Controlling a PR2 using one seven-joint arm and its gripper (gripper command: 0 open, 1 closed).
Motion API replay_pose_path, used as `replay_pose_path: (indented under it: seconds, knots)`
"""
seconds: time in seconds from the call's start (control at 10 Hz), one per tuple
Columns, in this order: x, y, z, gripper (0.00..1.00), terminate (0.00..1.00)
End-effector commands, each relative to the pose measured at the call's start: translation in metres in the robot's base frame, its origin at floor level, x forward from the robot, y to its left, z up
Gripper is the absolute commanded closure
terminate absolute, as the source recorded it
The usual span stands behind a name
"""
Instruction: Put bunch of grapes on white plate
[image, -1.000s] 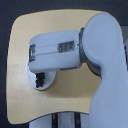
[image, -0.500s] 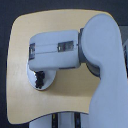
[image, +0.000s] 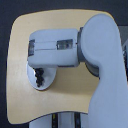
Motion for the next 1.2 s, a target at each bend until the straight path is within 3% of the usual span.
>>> replay_pose_path:
  seconds: [0.0,0.1,0.2,0.8,1.1]
  knots:
    - [0.009,0.001,0.005,1.00,0.00]
    - [0.010,0.001,0.006,1.00,0.00]
    - [0.010,0.000,0.007,0.00,0.00]
    - [0.008,-0.001,0.020,0.00,0.00]
    - [0.038,0.016,0.095,0.00,0.00]
